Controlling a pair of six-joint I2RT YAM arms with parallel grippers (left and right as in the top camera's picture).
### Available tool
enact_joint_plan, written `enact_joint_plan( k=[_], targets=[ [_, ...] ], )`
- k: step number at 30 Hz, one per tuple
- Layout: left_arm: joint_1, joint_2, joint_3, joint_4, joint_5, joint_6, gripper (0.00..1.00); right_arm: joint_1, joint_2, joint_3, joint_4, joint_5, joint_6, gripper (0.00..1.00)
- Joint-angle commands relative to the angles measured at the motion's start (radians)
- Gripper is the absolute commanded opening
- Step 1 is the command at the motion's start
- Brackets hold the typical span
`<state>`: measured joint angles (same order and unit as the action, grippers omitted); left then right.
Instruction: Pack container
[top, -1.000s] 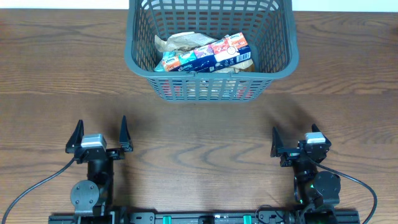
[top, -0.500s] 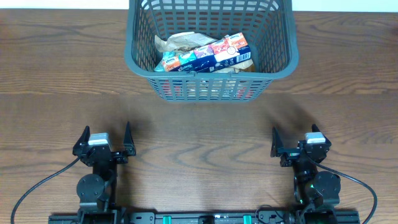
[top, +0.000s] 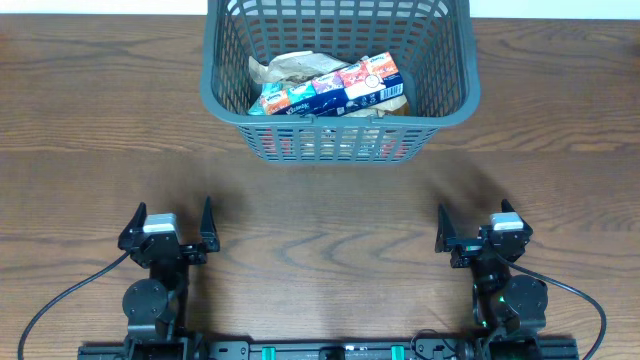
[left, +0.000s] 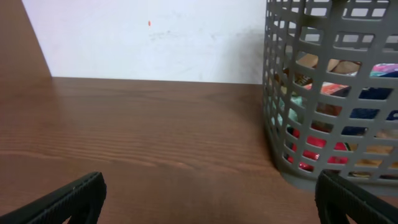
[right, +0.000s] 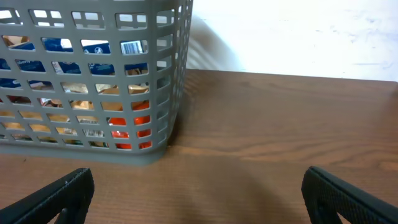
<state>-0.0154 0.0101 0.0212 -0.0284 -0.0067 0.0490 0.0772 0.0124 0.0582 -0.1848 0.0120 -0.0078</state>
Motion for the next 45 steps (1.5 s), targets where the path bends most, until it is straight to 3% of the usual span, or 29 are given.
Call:
enact_joint_plan(
  k=[1, 45],
  targets=[
    [-0.004, -0.008, -0.017, -0.046, 0.007, -0.01, 0.99, 0.016, -0.006, -0.004, 0.001, 0.006, 0.014, 0.99],
    [-0.004, 0.016, -0.017, -0.044, 0.014, -0.021, 0.99, 0.016, -0.006, -0.004, 0.001, 0.006, 0.014, 0.99]
  ],
)
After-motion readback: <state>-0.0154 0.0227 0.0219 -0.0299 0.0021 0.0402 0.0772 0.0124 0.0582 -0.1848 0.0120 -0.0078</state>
